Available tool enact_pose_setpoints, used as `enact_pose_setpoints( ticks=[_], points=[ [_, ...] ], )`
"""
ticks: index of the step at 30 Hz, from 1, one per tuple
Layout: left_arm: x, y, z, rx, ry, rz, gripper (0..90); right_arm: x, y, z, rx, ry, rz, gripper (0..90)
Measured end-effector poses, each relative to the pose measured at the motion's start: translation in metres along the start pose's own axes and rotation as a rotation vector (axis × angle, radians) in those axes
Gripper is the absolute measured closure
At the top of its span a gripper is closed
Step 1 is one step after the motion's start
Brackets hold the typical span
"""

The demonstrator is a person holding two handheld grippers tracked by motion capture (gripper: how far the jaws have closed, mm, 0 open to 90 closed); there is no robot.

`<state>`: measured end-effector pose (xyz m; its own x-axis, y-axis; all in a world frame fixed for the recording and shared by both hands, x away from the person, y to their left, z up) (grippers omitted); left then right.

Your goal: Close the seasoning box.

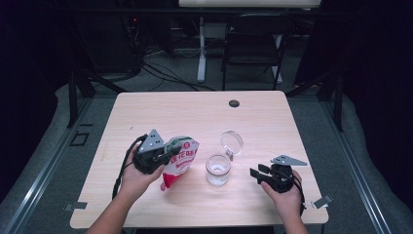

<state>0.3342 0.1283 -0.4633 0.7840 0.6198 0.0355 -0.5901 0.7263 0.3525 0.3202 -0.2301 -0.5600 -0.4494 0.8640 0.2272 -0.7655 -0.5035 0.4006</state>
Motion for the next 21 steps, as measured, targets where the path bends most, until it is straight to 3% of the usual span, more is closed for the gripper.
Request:
enact_pose_setpoints(
  ticks=[6, 12, 21],
  points=[
    [-0.006, 0.005, -0.013, -0.003, 0.022, -0.029, 89.9, 0.004, 0.003, 0.002, -0.013, 0.01, 0.003, 59.3],
    [-0.011, 0.005, -0.024, -0.013, 0.053, -0.048, 89.6, 0.009, 0.01, 0.007, -0.007, 0.025, 0.027, 67.3],
    [-0.017, 0.003, -0.032, -0.049, 0.084, -0.068, 89.5, 0.035, 0.025, 0.028, -0.028, 0.103, 0.092, 75.8]
  ],
)
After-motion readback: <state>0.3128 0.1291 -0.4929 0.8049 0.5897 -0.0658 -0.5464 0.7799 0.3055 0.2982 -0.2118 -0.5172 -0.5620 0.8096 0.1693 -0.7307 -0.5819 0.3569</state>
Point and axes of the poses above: each handheld gripper's, and its own axes: y roughly backward along the jaws, z roughly out of its top, x roughly to its left, the point moved 3 cm from there along -y, roughly forward along the jaws, and after that the axes turned 12 degrees about -x, right-handed, at the moved point
